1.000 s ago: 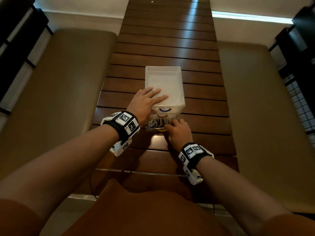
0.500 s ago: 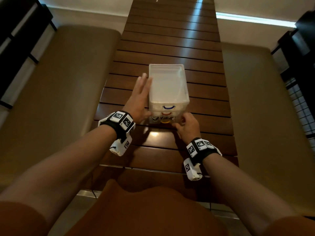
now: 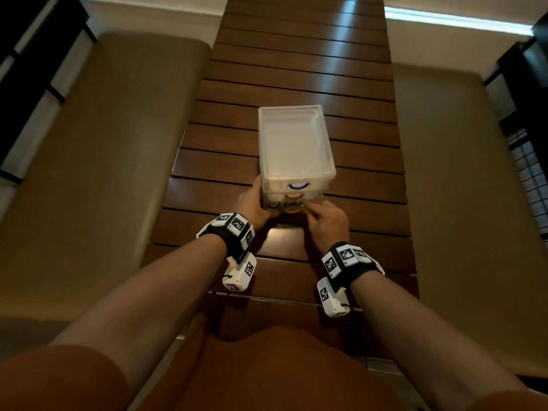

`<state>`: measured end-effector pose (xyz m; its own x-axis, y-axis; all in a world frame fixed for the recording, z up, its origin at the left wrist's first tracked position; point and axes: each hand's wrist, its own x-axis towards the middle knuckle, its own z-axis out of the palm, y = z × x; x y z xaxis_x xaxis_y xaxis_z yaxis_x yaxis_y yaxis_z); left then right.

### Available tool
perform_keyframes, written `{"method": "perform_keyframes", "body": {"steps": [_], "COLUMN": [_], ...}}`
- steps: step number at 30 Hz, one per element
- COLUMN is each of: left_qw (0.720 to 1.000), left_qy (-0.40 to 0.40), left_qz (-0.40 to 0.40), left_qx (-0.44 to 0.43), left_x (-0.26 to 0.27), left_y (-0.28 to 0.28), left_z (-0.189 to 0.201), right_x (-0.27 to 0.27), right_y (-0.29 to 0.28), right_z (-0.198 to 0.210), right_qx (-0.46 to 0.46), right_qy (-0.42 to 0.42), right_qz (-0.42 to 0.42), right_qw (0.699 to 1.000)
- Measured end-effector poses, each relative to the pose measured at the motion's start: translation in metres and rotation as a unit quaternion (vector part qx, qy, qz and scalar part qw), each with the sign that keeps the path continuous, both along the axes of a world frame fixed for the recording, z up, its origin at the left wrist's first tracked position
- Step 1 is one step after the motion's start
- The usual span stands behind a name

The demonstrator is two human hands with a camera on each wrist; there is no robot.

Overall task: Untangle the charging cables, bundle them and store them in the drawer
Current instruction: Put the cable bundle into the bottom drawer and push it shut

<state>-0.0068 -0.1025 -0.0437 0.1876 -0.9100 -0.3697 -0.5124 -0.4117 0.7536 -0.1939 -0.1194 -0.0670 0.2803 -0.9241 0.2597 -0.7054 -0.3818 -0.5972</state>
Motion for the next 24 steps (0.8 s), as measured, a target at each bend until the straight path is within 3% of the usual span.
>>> {"method": "perform_keyframes", "body": {"steps": [4,8,14,16,17,19,20,22,24], "left_qw": [1.0,1.0,0.998,0.998,0.997,0.997,0.997,0.997,0.996], "left_qy": [-0.003,-0.019,-0.049,-0.044,-0.044,-0.045,-0.046,-0.058,-0.066], "left_qz": [-0.005,-0.017,-0.046,-0.051,-0.055,-0.058,-0.058,-0.058,-0.059], "left_qx": [-0.001,0.001,0.009,0.012,0.014,0.014,0.012,0.004,-0.001], "left_x": [0.004,0.008,0.012,0.013,0.013,0.014,0.015,0.016,0.016], "left_y": [-0.003,-0.005,-0.01,-0.011,-0.011,-0.012,-0.012,-0.012,-0.012], "left_z": [0.003,0.003,0.005,0.006,0.007,0.007,0.007,0.007,0.007], "right_x": [0.007,0.008,0.012,-0.001,-0.007,-0.017,-0.02,-0.018,-0.012], "right_y": [0.007,0.014,0.002,-0.003,-0.005,-0.006,-0.007,-0.01,-0.014], "right_z": [-0.007,-0.005,0.003,0.0,-0.003,-0.001,0.001,0.011,0.021], "right_qx": [-0.075,-0.13,-0.178,-0.184,-0.166,-0.051,0.025,0.172,0.304], "right_qy": [0.15,0.325,0.357,0.291,0.223,0.07,0.008,-0.063,-0.122], "right_qz": [0.048,0.095,0.14,0.159,0.145,0.049,-0.014,-0.091,-0.083], "right_qw": [0.985,0.932,0.906,0.925,0.95,0.995,1.0,0.979,0.941]}}
